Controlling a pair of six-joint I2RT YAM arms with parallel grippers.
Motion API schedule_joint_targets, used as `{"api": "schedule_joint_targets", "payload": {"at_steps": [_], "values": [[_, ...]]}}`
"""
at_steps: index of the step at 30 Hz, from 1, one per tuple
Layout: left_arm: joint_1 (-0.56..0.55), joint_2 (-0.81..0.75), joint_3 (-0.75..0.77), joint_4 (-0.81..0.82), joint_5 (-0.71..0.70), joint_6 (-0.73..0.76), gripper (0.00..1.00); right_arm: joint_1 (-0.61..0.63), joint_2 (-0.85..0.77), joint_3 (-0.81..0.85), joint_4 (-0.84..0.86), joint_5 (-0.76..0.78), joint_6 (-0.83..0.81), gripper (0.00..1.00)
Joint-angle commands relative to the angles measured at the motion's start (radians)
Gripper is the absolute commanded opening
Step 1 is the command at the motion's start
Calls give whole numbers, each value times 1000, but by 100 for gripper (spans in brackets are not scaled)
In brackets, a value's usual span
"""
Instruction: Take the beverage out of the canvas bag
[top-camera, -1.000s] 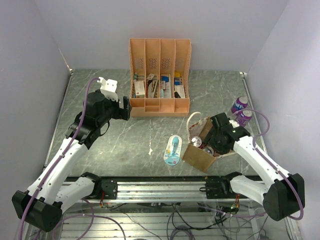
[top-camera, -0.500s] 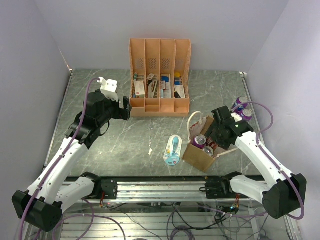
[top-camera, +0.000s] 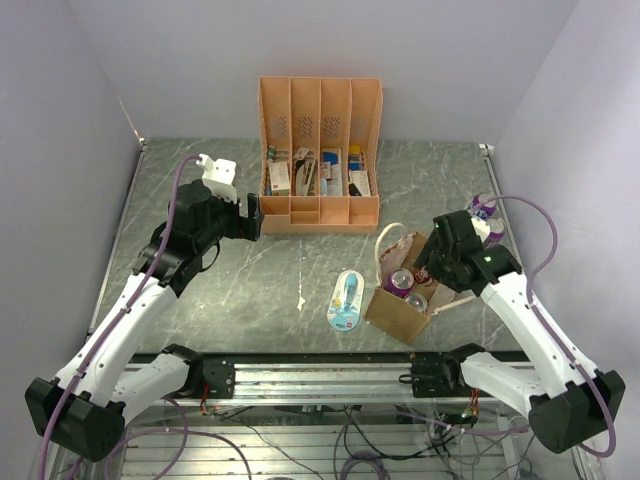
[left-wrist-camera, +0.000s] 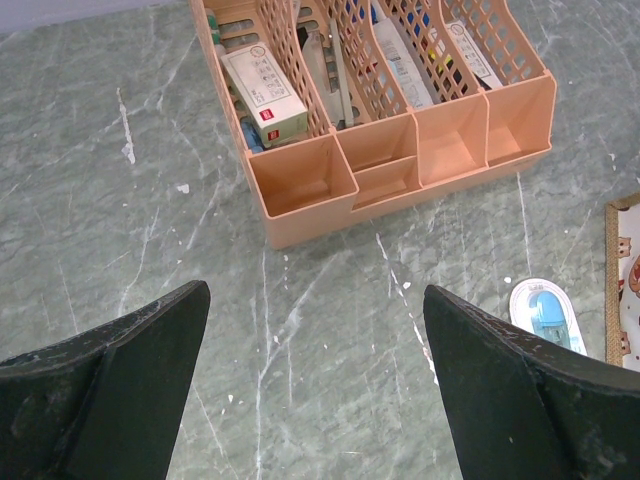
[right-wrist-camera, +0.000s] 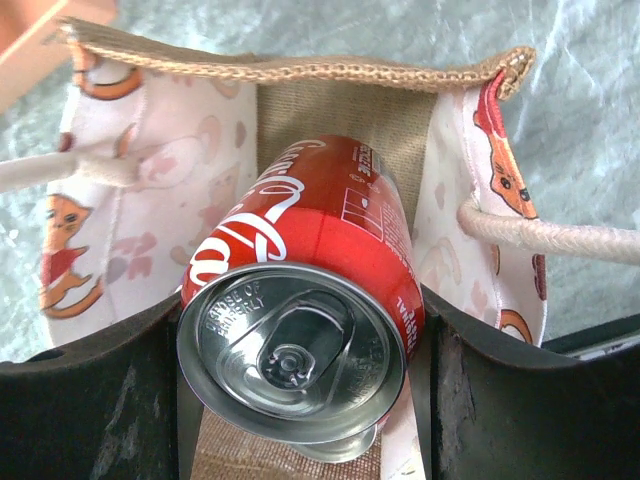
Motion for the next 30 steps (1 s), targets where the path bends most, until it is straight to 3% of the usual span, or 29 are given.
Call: {"api": "schedule_joint_targets", "payload": {"at_steps": [1, 9, 17, 21, 27, 30], "values": [[10, 6, 39, 6, 29, -6, 98, 5, -88, 55, 100, -16, -101, 0], [10, 14, 41, 4, 28, -5, 98, 5, -250, 19, 309, -107, -206, 0], [10, 15, 41, 2, 21, -3, 98, 5, -364, -6, 471, -41, -270, 0], [10, 17, 42, 0, 20, -4, 98, 5, -352, 26, 463, 112, -280, 0], [10, 20, 42, 0, 20, -4, 98, 5, -258, 91, 381, 546, -236, 0], [10, 21, 43, -1, 19, -3, 98, 5, -202, 92, 353, 692, -236, 0]]}}
